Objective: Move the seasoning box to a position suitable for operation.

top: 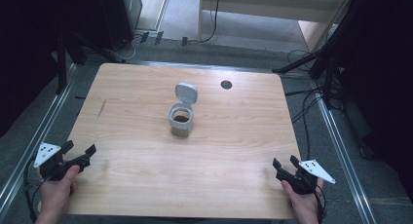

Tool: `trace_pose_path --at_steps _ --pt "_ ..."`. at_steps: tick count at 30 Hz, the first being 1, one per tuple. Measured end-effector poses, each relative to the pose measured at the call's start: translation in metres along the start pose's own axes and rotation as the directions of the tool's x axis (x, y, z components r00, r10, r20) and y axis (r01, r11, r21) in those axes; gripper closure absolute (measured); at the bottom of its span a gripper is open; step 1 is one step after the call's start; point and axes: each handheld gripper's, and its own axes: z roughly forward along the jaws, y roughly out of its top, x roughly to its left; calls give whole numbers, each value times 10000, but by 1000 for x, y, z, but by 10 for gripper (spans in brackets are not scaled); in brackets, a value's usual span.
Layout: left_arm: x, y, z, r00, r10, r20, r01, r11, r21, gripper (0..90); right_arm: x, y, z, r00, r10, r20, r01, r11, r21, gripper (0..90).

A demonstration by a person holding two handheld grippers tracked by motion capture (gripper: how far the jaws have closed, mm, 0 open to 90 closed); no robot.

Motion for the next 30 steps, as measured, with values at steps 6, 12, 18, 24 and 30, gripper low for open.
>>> trace_pose_path --at_steps 6,12,18,24,30 --pt "-4 1 1 9994 212 -261 -208 9997 130 142 4 2 -1 9988 -308 368 307 9995 37 365" --pt "-16 13 8 9997 216 90 -216 9998 11 269 10 15 6 9997 159 188 -159 9999 1 564" --pt "-33 21 18 9973 346 644 -350 9994 50 538 29 29 14 9996 -142 241 141 9999 42 709" --pt "-60 31 40 9856 517 1608 -548 9984 150 771 59 45 30 9981 -374 -494 375 9993 0 855" --pt "-95 46 68 9726 803 2180 -845 9964 98 900 98 64 51 9876 -711 -1396 690 9974 -203 900"
